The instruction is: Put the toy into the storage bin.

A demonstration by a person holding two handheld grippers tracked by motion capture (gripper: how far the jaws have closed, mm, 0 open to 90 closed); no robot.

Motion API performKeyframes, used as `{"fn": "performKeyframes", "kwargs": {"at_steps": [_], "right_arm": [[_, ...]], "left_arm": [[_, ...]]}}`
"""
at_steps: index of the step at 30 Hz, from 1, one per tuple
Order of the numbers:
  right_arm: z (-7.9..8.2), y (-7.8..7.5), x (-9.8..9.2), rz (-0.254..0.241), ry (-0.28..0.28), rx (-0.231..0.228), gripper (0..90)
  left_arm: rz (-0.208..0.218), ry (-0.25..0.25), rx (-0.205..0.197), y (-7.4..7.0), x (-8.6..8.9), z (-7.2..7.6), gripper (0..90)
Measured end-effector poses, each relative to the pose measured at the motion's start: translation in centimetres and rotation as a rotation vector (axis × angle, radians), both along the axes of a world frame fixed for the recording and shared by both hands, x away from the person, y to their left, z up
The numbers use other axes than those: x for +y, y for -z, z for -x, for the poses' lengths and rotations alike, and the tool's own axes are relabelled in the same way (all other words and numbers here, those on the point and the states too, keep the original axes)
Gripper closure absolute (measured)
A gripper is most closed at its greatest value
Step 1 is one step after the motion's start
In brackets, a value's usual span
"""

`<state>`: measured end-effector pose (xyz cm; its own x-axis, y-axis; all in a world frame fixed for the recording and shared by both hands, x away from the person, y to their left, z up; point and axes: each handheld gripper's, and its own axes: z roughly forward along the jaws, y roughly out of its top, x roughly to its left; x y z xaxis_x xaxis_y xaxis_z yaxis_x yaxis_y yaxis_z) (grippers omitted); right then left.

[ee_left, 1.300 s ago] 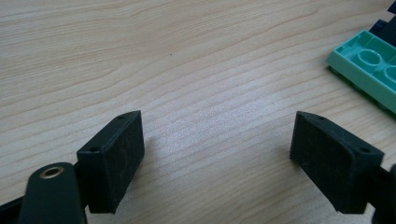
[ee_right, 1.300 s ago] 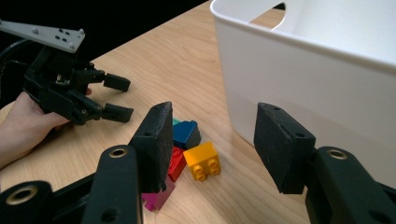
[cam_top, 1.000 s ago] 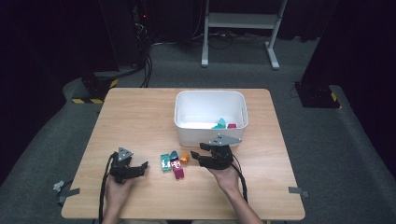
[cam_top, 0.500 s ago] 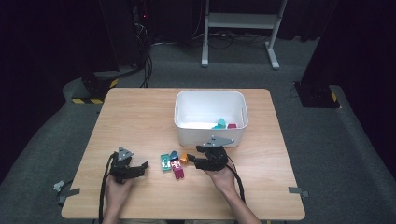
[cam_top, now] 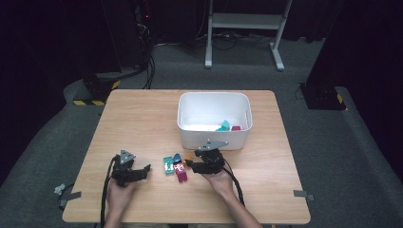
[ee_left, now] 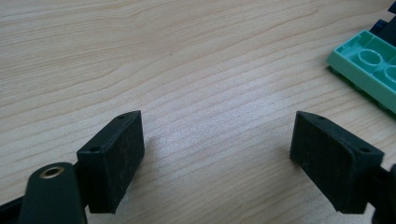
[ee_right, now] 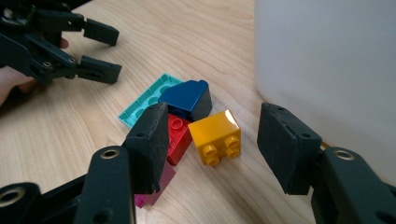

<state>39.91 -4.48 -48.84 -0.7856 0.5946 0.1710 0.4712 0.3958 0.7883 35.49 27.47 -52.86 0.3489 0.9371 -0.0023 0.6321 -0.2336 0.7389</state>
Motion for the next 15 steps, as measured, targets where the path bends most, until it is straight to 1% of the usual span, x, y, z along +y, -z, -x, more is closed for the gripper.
{"fn": "performKeyframes", "kwargs": {"at_steps": [6, 9, 15], "right_arm": [[-0.6, 0.8, 0.8, 0.020, 0.005, 0.002, 43.3], [-0.8, 1.0, 1.0, 0.021, 0.011, 0.005, 43.4], [-1.1, 1.4, 1.5, 0.041, 0.014, -0.001, 43.5]], "left_arm": [[0.000, 0.000, 0.000, 0.0, 0.0, 0.0, 17.7], [0.000, 0.000, 0.000, 0.0, 0.0, 0.0, 17.7], [0.000, 0.000, 0.000, 0.0, 0.0, 0.0, 17.7]]}}
